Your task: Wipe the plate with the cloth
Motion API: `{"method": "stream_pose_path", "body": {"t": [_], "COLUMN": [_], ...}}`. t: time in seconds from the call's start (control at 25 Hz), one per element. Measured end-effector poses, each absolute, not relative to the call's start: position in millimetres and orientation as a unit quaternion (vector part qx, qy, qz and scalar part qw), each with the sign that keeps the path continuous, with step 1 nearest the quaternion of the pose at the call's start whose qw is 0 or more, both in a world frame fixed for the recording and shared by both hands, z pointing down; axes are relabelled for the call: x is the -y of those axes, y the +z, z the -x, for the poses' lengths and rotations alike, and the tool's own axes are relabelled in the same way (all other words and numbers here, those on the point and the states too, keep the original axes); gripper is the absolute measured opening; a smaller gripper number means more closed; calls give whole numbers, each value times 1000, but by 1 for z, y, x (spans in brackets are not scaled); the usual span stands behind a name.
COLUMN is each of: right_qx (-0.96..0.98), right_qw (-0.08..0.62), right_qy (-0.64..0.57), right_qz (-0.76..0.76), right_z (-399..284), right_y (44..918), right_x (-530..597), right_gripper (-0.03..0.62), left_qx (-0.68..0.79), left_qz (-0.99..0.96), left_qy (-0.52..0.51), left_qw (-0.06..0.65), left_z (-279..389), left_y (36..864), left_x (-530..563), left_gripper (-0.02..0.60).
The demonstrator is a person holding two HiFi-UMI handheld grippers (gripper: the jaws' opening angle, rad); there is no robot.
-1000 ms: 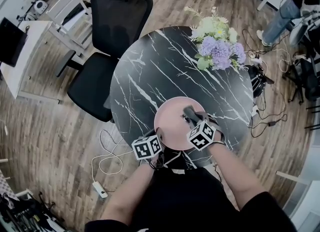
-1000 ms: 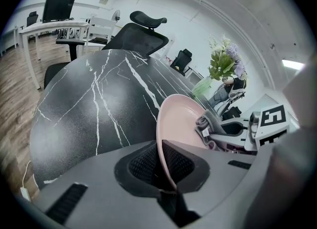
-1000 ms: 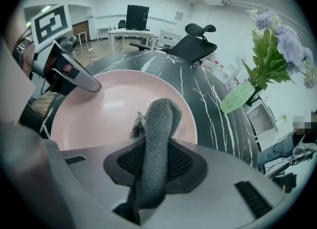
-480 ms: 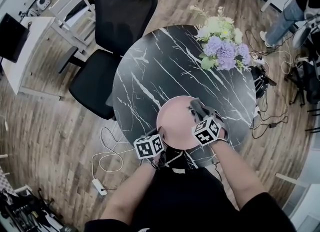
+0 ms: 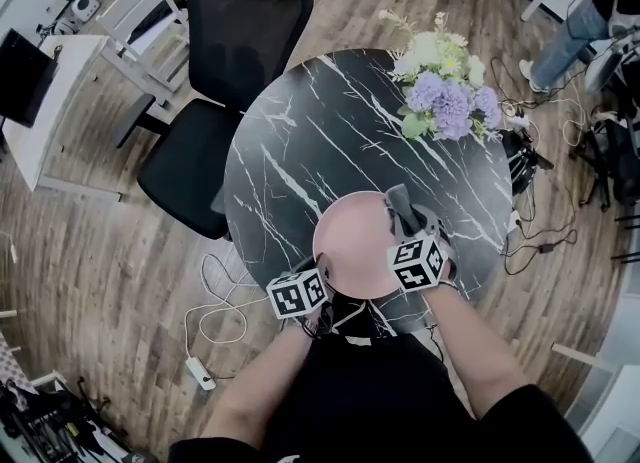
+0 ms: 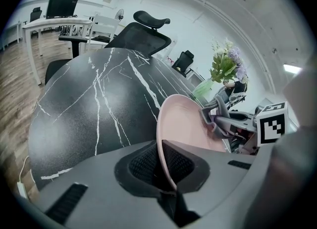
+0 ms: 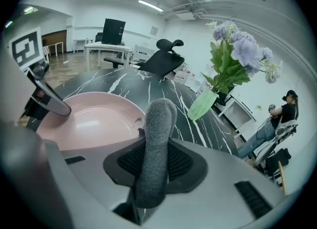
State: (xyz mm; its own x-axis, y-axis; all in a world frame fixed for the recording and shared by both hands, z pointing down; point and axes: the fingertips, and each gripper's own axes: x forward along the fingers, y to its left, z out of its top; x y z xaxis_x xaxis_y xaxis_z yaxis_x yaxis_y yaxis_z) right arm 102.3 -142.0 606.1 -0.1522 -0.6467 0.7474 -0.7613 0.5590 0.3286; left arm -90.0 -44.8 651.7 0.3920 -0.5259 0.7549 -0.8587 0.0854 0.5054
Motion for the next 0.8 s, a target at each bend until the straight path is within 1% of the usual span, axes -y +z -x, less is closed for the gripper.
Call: {"method": "stream_pose_path", "body": {"t": [0.12,0.28,0.36,0.6,0.8], "right_qx": [772,799,805,806,811], "right_qw": [415,337,320,346,384], "right_qy": [99,225,271,342,343], "right_qz": [-471,-445,-419,-338,-278], "right_z": [-93,-64,-46,4,29], "right_y": [596,600,605,629,642], "right_x": [143,128,115,62,25], "right_gripper": [112,112,111,112,111], "left_qx": [529,530,532,536,539], "left_qz": [-657,-657,-655,-653,-650], "left_qy": [158,158,158,153,151], "left_qw": [513,512,513,513,513], "left_z": [90,90,90,91,90], "left_y": [651,651,652,651,651], "left_x": [46,46,46,46,45], "left_gripper": [43,43,43,41,41]}}
